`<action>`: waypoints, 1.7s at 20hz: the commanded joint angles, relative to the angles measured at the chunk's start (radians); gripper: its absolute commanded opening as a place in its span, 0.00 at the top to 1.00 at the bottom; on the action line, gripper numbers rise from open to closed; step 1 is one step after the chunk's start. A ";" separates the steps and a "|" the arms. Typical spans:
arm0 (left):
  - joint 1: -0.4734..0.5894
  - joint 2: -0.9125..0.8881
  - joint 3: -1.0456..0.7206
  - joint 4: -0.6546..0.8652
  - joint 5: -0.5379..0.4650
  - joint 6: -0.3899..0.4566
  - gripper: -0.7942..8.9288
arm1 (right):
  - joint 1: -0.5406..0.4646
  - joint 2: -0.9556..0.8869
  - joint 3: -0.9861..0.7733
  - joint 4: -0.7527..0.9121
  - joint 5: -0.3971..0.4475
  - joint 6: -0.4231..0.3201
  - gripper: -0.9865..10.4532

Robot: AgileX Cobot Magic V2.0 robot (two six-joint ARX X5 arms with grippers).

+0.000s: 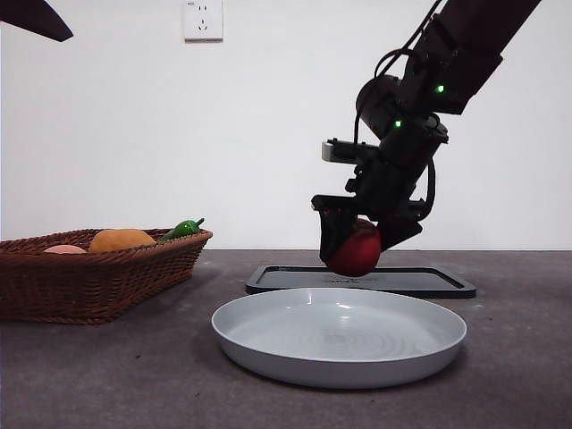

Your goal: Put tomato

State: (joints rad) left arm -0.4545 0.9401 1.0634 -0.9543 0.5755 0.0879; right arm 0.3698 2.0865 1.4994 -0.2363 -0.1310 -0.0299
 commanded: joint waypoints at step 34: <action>-0.005 0.006 0.023 0.005 0.005 0.005 0.41 | 0.001 -0.730 0.002 -0.639 -0.130 -0.005 0.44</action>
State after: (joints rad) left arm -0.4545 0.9401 1.0634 -0.9543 0.5755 0.0879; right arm 0.3656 1.3434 1.4929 -0.8776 -0.2592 -0.0299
